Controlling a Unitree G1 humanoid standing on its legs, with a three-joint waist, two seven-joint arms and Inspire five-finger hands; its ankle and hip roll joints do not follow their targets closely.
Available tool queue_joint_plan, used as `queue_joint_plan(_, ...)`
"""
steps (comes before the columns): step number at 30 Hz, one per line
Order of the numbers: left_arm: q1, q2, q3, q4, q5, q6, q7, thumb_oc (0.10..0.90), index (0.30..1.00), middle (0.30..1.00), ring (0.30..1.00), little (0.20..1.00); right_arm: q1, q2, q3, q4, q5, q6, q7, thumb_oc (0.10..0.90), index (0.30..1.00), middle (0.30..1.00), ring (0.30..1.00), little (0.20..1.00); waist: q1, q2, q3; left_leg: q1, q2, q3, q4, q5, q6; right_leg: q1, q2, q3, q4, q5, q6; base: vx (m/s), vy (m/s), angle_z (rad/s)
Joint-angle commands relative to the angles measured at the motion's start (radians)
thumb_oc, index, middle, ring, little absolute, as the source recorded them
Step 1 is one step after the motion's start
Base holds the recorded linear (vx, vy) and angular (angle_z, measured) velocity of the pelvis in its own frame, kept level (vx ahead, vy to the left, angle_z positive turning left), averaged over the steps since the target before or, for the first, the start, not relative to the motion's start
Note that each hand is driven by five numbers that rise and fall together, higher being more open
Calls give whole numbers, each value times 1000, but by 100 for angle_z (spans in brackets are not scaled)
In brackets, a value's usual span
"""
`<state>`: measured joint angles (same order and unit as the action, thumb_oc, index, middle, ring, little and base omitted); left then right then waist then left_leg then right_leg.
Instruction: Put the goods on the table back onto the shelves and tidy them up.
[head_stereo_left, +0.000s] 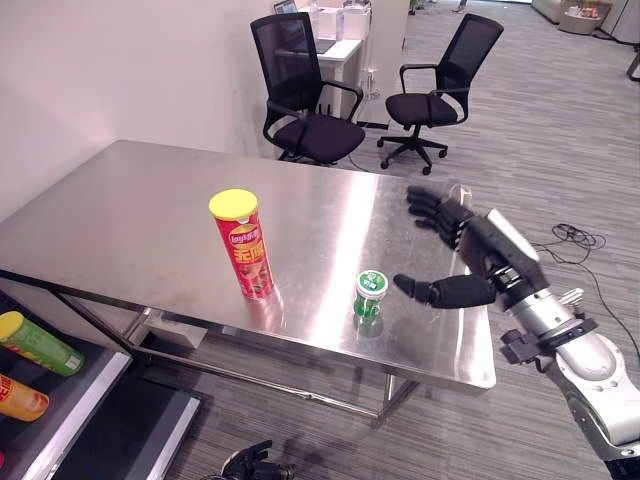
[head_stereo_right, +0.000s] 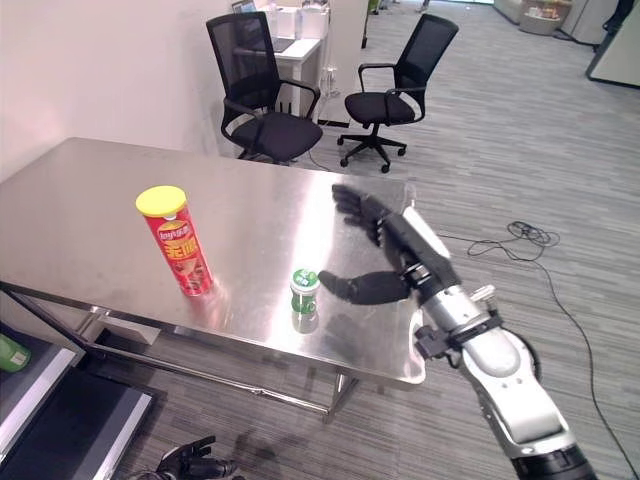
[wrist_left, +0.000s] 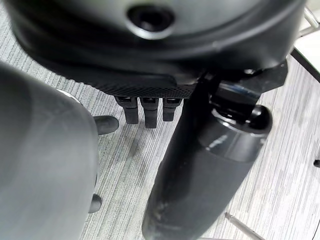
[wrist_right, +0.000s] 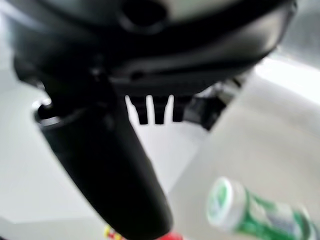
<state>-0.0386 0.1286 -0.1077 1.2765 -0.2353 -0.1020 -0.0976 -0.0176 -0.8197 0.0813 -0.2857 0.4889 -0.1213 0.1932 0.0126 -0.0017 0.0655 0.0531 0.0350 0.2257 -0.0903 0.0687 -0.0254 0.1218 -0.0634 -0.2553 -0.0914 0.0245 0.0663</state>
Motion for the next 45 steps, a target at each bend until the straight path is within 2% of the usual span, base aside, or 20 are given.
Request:
queue_joint_plan(1,-17,11,-36,58,-14,-3,-28,800,900,900,900,900,-98,-66,23,-16,136,-45,37,800,900,900,900,900,27,-54,-66,-69,18,38,3,-9,-21,63,-55,26,27,-48,61,0,0,0)
queue_joint_plan(3,-20,14,-35,60,-24,-1,-32,800,900,900,900,900,-123,-61,85,15,140,-31,47,800,900,900,900,900,35,-57,-68,-67,16,34,3,-9,-21,65,-56,24,31,-50,60,0,0,0)
queue_joint_plan(7,-23,19,-37,60,-38,-1,-23,800,900,900,900,900,-171,1,127,107,121,-27,24,800,900,900,900,900,50,-64,-72,-62,13,25,3,-10,-18,70,-57,16,38,-55,57,0,0,0)
queue_joint_plan(34,-17,24,-34,54,-42,-4,-4,800,900,900,900,900,-169,118,134,232,-21,-28,-25,800,900,900,900,900,89,-84,-72,-57,-11,-6,3,-28,-4,80,-71,-11,47,-59,62,3,3,1)
queue_joint_plan(45,-13,29,-39,49,-41,-4,3,800,900,900,900,900,-170,175,143,273,-14,-27,-33,800,900,900,900,900,100,-86,-72,-54,-13,-10,3,-31,-2,82,-73,-16,49,-61,62,10,1,4)
